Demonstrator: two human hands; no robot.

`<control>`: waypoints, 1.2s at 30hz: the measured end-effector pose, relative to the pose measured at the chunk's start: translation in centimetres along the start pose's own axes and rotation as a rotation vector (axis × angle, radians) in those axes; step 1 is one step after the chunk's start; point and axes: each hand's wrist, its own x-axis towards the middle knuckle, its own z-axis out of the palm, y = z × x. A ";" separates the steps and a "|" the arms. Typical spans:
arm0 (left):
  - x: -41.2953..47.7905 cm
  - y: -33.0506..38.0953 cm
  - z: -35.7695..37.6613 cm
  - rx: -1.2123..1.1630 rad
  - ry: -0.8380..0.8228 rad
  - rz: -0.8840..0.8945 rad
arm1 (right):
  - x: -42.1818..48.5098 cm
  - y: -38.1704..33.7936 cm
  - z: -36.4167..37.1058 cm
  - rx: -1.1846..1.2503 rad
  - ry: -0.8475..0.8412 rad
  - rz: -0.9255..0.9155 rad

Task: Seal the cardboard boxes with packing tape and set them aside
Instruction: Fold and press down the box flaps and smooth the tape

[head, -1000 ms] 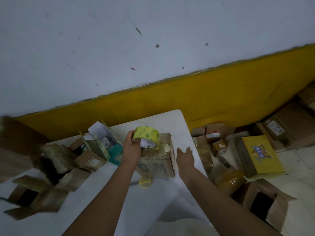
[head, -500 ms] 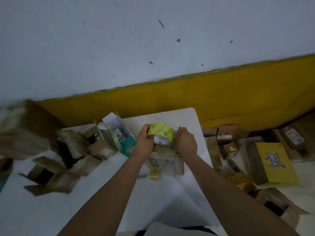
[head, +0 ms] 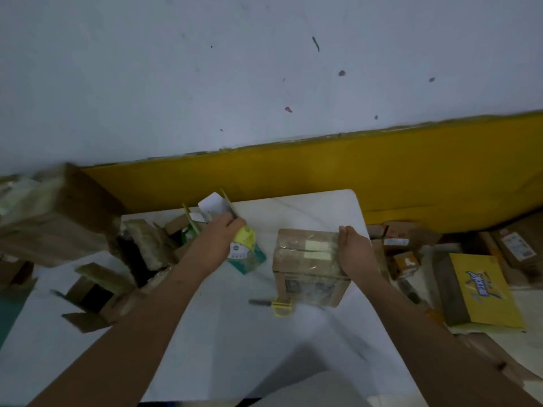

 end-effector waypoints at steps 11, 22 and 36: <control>-2.5 0.4 8.2 -0.160 -0.030 -0.075 | 0.4 1.1 -0.4 -0.102 -0.107 0.025; -2.4 5.1 10.8 -0.467 -0.085 -0.265 | 2.2 -4.7 -1.2 -0.526 0.006 -0.222; 0.2 7.2 9.1 -0.826 -0.390 -0.373 | -0.9 -3.6 2.5 -0.820 -0.112 -0.617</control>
